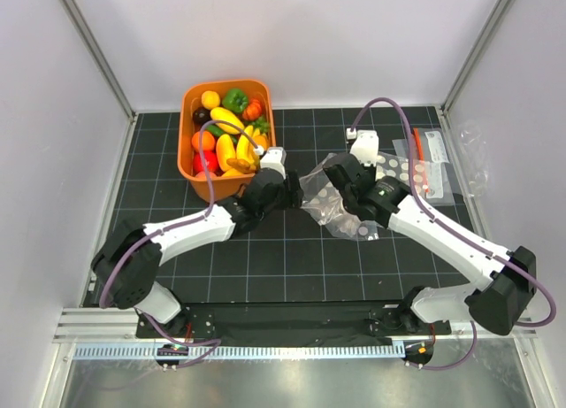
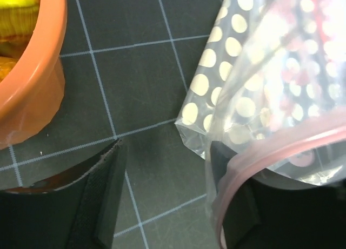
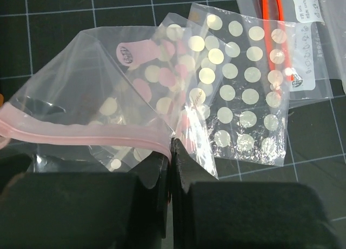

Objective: Place the food in the zip-top bag and seal the zipper
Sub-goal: Open the zipper of the food storage bag, then pick up the fake fruit from the bin.

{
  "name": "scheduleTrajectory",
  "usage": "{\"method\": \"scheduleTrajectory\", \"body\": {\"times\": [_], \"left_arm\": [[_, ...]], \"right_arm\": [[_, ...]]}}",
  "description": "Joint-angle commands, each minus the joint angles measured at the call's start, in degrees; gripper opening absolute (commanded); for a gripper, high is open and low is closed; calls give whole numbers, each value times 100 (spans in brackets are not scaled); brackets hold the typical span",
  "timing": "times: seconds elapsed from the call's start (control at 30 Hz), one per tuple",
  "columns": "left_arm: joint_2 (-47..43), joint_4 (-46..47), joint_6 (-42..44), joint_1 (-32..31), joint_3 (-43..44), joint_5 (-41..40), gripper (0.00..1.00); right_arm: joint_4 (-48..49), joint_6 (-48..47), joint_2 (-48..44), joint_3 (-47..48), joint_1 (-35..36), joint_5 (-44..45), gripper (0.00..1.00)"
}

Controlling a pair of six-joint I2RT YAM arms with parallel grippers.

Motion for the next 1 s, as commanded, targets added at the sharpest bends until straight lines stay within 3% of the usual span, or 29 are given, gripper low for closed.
{"method": "scheduleTrajectory", "body": {"times": [0.0,0.1,0.23,0.4,0.63,0.97], "left_arm": [[-490,-24,273,-83,-66,-387,68],[-726,-16,308,-74,-128,-300,75],[-938,142,431,-74,-181,384,86],[-930,265,475,-83,-172,878,88],[-850,160,493,-74,-93,808,87],[-2255,-314,844,-83,-322,-7,91]], "right_arm": [[225,-158,31,-33,-48,-13,8],[121,-185,215,72,-48,-14,6],[76,-220,391,168,-48,-198,5],[313,-273,339,47,-31,-610,1],[692,-396,102,-139,-5,-990,1],[357,-89,532,63,4,-181,1]]}}
